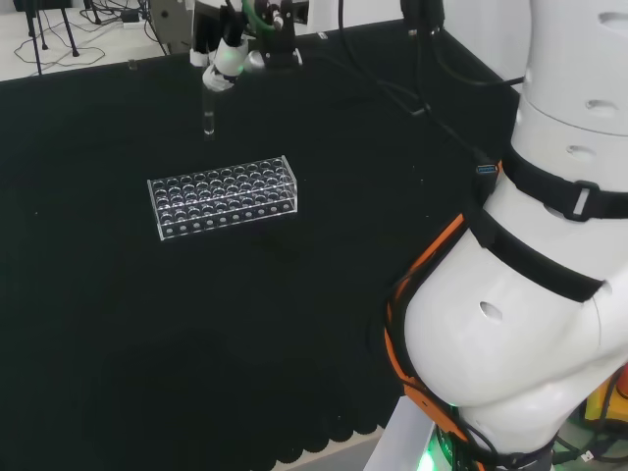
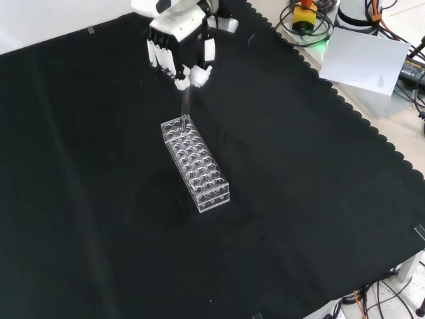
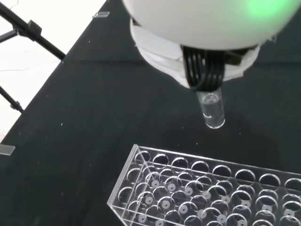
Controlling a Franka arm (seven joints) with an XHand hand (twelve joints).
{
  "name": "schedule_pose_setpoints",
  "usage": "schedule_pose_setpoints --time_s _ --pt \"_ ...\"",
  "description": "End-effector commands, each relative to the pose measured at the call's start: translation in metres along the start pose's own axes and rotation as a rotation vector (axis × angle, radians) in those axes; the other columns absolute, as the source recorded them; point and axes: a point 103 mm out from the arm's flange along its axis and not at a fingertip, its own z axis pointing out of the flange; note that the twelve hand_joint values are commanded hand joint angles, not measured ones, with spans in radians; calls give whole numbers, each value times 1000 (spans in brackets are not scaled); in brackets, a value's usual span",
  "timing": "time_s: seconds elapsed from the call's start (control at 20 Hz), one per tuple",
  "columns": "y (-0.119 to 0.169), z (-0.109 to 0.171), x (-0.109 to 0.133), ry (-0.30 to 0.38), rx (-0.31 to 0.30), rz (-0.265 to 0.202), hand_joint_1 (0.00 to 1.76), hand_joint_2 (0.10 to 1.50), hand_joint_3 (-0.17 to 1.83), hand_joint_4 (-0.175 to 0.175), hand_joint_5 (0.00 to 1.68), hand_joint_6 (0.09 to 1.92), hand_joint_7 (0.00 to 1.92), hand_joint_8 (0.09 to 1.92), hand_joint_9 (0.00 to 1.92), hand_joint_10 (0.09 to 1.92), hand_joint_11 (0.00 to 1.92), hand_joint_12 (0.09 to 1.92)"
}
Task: Shake the test tube.
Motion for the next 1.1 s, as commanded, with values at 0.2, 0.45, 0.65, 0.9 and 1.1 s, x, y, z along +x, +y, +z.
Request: schedule_pose_setpoints --time_s 0.2,0.45,0.65,0.9,1.1 --pt "-16 -15 -9 11 -25 18 1448 538 735 -175 1464 102 1541 490 1404 423 1166 1138" --pt "-17 -22 0 24 -39 -3 1448 537 736 -175 1466 98 1540 492 1404 424 1166 1138" --pt "-13 -29 21 44 -47 -50 1448 537 737 -175 1467 96 1541 491 1403 426 1165 1139" --pt "-4 -31 51 60 -49 -116 1448 536 738 -175 1469 92 1541 491 1402 429 1165 1139" --pt "-1 -30 58 54 -43 -133 1448 536 738 -175 1470 90 1541 491 1401 429 1164 1139"
